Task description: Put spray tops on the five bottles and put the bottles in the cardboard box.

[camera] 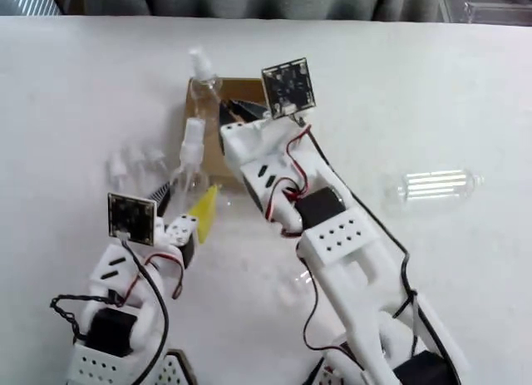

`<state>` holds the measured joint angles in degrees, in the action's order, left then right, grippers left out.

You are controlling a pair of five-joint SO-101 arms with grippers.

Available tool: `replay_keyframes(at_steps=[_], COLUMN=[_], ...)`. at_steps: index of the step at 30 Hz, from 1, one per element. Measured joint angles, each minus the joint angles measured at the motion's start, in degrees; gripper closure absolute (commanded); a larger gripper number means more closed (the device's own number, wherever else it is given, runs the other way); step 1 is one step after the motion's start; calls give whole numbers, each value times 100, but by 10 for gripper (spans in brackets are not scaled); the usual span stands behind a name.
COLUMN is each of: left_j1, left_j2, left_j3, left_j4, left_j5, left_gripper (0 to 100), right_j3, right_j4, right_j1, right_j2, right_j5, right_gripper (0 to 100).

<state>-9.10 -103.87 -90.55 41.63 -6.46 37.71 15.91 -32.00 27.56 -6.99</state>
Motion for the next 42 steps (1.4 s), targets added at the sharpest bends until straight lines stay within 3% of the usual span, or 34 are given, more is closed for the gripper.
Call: replay_keyframes(at_steps=[9,27,42], left_j1=[0,9,9], left_j2=[0,0,0], left_j3=[0,0,0], left_j4=[0,0,0], left_j5=[0,0,0], left_gripper=[979,979,979], right_j3=[26,26,35], right_j4=[-167,1231,378], right_j1=[-334,-642,-835], right_j2=[-35,897,967], right_j5=[0,0,0], right_gripper=[983,983,983])
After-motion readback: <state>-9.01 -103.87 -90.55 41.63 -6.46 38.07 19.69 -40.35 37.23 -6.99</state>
